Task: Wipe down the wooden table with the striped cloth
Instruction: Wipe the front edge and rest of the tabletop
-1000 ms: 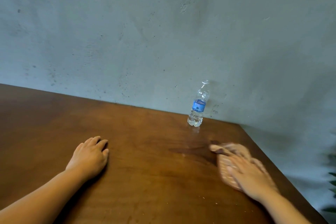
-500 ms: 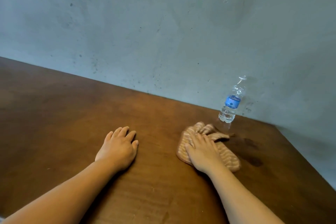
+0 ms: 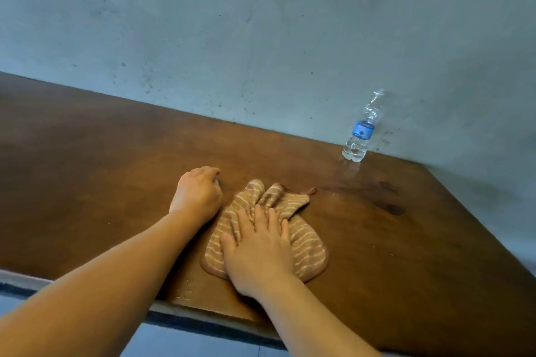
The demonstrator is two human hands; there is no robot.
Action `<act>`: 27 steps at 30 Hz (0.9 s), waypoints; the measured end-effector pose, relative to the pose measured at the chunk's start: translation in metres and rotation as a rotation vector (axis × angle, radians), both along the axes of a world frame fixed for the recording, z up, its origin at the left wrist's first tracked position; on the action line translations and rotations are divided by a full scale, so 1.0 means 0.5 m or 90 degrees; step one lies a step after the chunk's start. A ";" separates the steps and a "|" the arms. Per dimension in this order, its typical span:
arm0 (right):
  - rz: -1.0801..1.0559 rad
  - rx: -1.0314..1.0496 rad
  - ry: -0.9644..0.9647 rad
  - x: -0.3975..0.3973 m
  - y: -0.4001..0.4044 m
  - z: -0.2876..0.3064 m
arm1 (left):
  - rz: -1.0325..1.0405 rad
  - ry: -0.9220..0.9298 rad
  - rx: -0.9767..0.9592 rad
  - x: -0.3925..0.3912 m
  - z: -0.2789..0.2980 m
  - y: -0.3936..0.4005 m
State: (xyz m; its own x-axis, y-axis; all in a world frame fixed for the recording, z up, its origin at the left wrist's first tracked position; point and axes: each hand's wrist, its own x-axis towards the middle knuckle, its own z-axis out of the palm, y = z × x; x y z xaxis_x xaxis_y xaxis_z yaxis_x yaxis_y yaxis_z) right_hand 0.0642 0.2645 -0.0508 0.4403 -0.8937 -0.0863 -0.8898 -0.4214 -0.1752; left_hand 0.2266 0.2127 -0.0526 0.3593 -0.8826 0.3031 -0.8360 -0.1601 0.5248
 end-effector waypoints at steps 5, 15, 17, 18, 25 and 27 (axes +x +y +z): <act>0.048 0.025 0.016 -0.028 0.087 0.011 | 0.026 -0.025 -0.032 -0.021 0.003 0.036; -0.088 -0.010 0.012 -0.369 0.066 0.018 | -0.084 -0.095 0.125 -0.158 -0.009 0.095; -0.163 -0.024 0.040 -0.467 0.046 0.015 | -0.108 -0.124 0.169 -0.175 -0.026 0.105; -0.205 -0.032 0.044 -0.513 0.036 0.016 | -0.108 -0.141 0.182 -0.182 -0.028 0.110; -0.395 -0.037 0.022 -0.522 -0.038 -0.007 | -0.096 -0.154 0.184 -0.191 -0.022 0.114; -0.388 -0.052 0.010 -0.439 -0.038 -0.003 | -0.094 -0.149 0.181 -0.190 -0.023 0.113</act>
